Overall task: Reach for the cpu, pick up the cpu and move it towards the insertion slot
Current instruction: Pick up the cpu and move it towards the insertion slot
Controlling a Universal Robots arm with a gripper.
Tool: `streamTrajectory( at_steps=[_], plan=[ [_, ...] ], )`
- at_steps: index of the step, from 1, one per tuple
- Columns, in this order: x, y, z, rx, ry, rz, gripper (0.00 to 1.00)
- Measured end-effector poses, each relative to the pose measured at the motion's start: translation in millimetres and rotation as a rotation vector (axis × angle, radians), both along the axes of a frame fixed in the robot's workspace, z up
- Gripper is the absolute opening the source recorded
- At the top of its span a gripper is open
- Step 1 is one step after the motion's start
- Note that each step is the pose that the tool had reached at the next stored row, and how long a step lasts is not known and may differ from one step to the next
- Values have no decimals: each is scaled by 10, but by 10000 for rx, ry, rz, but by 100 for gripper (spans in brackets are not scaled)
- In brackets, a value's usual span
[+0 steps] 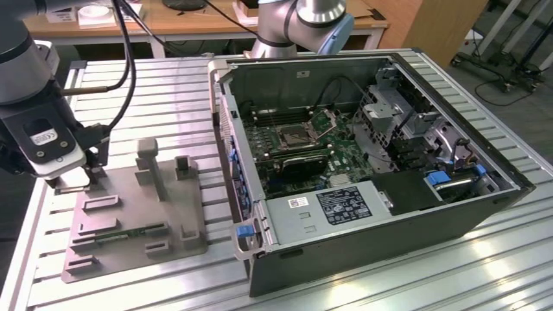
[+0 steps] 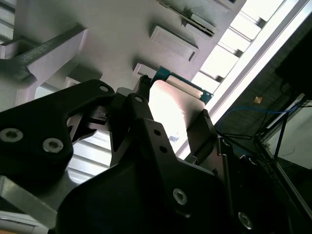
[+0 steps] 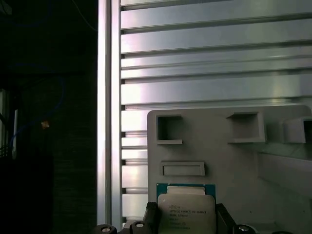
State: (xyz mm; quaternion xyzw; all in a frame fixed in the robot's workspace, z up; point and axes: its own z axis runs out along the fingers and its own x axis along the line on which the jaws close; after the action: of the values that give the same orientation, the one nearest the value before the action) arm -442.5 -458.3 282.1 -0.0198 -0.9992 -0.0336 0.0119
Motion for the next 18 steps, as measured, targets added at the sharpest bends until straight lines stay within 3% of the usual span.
streamTrajectory(
  at_steps=[18],
  plan=[
    [0, 0, 91, 0, 0, 0, 54]
  ],
)
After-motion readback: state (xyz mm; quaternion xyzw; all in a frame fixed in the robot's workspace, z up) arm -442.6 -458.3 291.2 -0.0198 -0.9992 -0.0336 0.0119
